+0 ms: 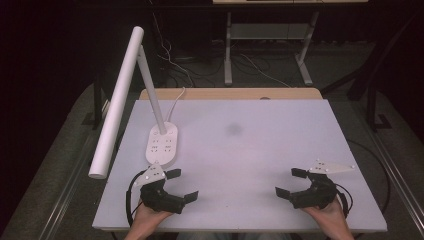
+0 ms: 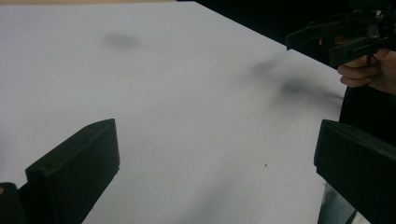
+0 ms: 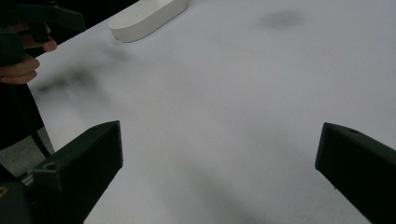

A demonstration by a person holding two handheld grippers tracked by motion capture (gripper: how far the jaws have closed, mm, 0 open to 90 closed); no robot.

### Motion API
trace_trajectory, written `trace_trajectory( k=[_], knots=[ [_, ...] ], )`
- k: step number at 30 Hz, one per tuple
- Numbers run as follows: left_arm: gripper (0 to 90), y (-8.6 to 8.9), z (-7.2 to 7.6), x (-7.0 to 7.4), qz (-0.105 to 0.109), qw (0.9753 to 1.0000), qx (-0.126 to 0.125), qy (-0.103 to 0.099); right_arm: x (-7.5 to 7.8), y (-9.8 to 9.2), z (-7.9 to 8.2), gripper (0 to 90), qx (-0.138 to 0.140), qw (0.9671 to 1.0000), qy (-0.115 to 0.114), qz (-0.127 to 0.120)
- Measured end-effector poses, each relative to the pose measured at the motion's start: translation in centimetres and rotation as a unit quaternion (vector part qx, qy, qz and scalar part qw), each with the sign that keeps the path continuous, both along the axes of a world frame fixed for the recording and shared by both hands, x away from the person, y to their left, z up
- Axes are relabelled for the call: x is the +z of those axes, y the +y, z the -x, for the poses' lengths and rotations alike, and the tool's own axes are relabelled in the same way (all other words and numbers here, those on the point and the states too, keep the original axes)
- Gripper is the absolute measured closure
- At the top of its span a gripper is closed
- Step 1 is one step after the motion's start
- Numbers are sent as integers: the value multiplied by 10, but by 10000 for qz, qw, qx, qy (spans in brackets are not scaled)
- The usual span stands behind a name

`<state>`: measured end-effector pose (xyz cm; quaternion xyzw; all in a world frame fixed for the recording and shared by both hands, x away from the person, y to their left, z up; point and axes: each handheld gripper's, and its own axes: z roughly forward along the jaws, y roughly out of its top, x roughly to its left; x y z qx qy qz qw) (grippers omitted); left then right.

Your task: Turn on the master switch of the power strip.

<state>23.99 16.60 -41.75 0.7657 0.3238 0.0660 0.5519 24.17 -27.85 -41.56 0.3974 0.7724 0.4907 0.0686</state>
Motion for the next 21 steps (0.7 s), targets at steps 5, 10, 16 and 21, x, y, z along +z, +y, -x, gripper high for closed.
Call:
trace_trajectory(
  k=[5, 10, 16, 21],
  knots=[
    [0, 3, -1, 0, 34, 10000, 33, 23, 0, 1, 0, 2, 27, 10000, 12, 19],
    [0, 3, -1, 0, 18, 10000, 22, 36, -1, 1, 0, 2, 45, 10000, 4, 8],
    [0, 2, -1, 0, 13, 10000, 10, 96, -1, 1, 1, 2, 76, 10000, 11, -6],
    [0, 2, -1, 1, -44, 9999, -27, 125, -1, 2, 1, 2, 104, 9999, 62, 17]
  ],
)
